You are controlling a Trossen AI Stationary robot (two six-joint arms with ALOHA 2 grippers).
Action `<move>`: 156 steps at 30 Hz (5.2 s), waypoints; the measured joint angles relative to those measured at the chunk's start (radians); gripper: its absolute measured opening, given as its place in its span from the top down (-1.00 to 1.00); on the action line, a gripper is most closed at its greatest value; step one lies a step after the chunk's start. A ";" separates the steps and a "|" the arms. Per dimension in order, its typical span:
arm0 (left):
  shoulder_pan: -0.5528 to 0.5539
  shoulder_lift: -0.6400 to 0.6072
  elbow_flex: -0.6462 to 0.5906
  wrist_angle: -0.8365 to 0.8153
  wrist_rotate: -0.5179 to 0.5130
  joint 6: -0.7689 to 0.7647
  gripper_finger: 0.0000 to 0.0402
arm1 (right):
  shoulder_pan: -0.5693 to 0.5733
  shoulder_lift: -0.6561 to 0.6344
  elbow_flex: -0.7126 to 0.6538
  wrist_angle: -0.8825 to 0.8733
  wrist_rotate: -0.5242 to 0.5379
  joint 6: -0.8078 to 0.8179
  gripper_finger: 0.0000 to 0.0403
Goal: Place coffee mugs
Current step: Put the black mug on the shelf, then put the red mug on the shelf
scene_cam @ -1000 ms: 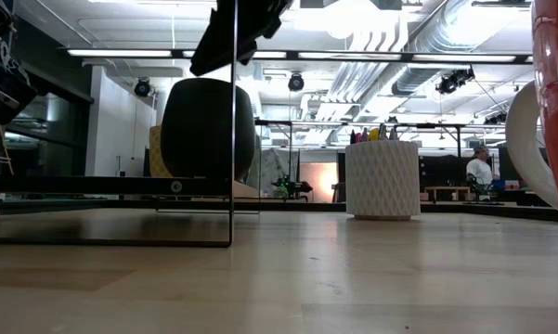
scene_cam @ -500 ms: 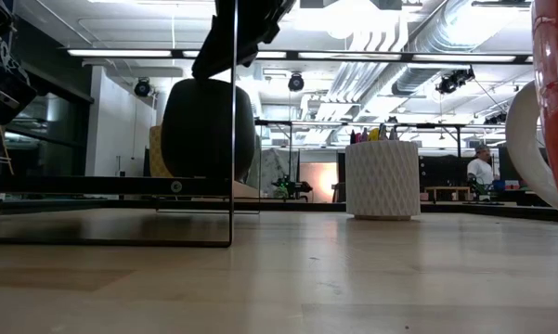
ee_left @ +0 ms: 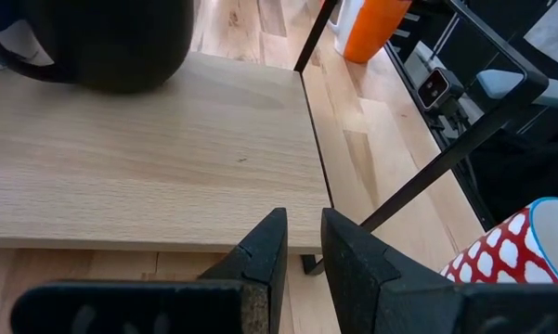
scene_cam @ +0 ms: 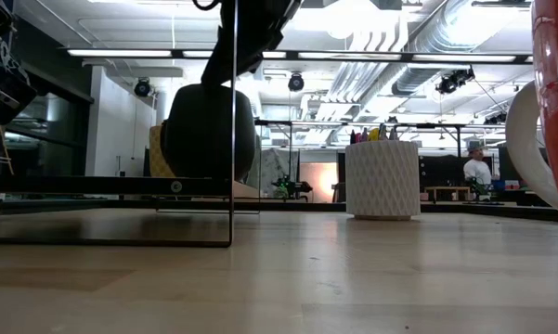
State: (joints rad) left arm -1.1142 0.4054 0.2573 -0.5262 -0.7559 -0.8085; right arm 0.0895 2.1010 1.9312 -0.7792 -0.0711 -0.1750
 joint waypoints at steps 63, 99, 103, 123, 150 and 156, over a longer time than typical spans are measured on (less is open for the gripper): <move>0.030 0.526 0.570 0.042 0.247 -0.163 0.70 | 0.055 -0.644 -0.818 -0.256 0.088 0.490 0.65; 0.182 0.921 0.642 -0.094 0.740 -0.679 0.70 | 0.055 -0.644 -0.818 -0.142 0.140 0.350 0.65; 0.183 0.907 0.639 -0.101 0.744 -0.679 0.70 | 0.055 -0.644 -0.818 -0.142 0.140 0.349 0.65; 0.177 0.889 0.643 -0.162 0.751 -0.678 0.70 | 0.055 -0.644 -0.818 -0.133 0.139 0.323 0.65; 0.130 0.981 0.726 -0.278 0.711 -0.706 0.70 | 0.054 -0.644 -0.818 -0.132 0.139 0.323 0.65; 0.130 1.010 0.728 -0.274 0.710 -0.707 0.70 | 0.054 -0.644 -0.818 -0.132 0.139 0.323 0.65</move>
State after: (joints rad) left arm -0.9837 1.4150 0.9856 -0.7998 -0.0457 -1.5154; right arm 0.1437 1.4570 1.1133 -0.9112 0.0681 0.1478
